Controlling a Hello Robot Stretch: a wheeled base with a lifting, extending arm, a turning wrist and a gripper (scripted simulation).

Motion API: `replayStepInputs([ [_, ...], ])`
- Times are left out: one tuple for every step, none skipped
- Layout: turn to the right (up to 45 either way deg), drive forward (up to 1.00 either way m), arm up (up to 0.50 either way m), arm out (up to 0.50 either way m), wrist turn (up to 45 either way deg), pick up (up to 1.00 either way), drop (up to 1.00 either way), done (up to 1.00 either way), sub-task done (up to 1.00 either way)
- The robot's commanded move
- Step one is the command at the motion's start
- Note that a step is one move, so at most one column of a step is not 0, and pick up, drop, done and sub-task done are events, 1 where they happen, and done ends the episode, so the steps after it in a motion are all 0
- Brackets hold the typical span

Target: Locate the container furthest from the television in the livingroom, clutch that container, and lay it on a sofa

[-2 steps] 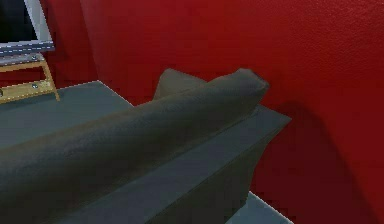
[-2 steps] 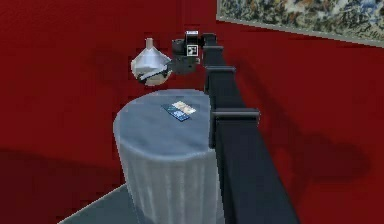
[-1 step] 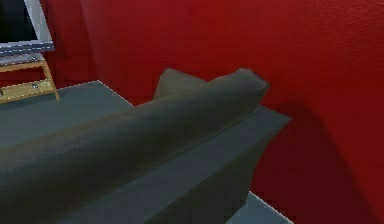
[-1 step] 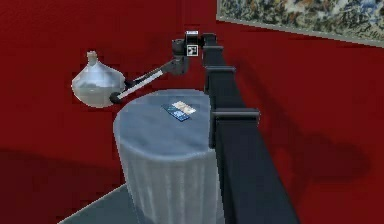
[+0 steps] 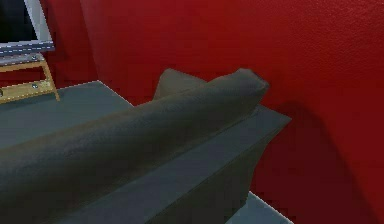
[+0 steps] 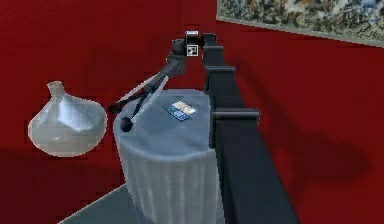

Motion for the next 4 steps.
replayStepInputs([
  [0.0, 0.00, 0.00, 0.00, -3.0, 0.00, 0.00, 0.00, 0.00],
  [0.0, 0.00, 0.00, -0.48, 0.0, 0.00, 0.00, 0.00, 0.00],
  [-45.0, 0.00, 0.00, 0.00, 0.0, 0.00, 0.00, 0.00, 0.00],
  [-45.0, 0.00, 0.00, 0.00, 0.0, 0.00, 0.00, 0.00, 0.00],
])
